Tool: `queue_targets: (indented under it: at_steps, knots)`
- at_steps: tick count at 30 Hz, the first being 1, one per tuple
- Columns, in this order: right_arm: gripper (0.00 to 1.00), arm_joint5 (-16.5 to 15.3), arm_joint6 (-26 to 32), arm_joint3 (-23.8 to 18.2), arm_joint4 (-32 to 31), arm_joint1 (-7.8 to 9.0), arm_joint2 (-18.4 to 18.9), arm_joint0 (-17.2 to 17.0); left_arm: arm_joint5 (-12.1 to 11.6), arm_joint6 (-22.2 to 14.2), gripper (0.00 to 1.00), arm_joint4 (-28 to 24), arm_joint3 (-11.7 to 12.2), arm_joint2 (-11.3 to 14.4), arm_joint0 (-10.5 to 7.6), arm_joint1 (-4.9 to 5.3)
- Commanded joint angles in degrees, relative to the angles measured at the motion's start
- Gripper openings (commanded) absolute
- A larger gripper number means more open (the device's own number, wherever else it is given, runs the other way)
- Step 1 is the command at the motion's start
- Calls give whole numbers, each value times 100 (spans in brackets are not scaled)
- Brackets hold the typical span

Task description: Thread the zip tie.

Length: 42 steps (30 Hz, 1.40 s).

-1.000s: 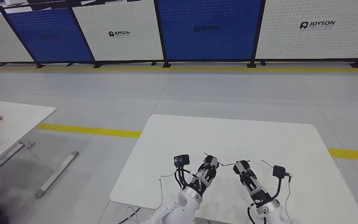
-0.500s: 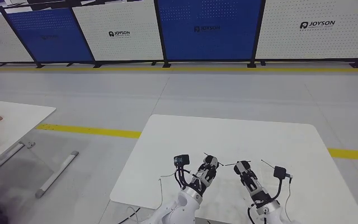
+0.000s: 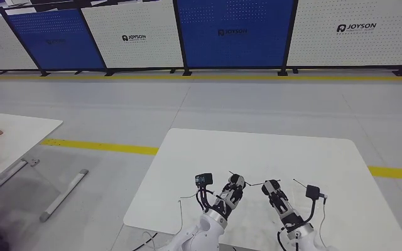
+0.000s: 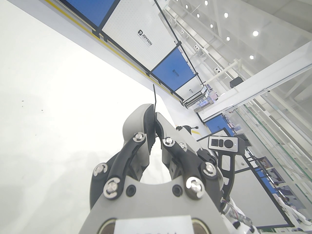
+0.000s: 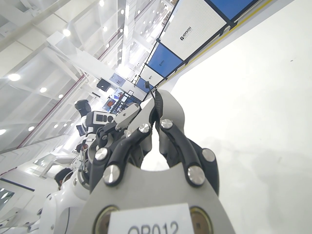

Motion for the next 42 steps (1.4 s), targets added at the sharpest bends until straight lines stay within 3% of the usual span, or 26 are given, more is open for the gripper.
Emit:
queue_targets:
  at_steps: [1, 16, 25, 36, 42]
  knots:
    - [0, -14, 1, 0, -5, -10, 11, -7, 0, 0, 0, 0, 0, 0, 0, 0]
    - [0, 172, 87, -26, -152, -107, 29, -6, 0, 0, 0, 0, 0, 0, 0, 0]
    - [0, 58, 11, -131, -199, -133, 169, -168, 0, 0, 0, 0, 0, 0, 0, 0]
    - [0, 230, 116, -120, -279, -196, 177, -149, 0, 0, 0, 0, 0, 0, 0, 0]
    - [0, 171, 68, -173, -336, -222, 198, -208, 0, 0, 0, 0, 0, 0, 0, 0]
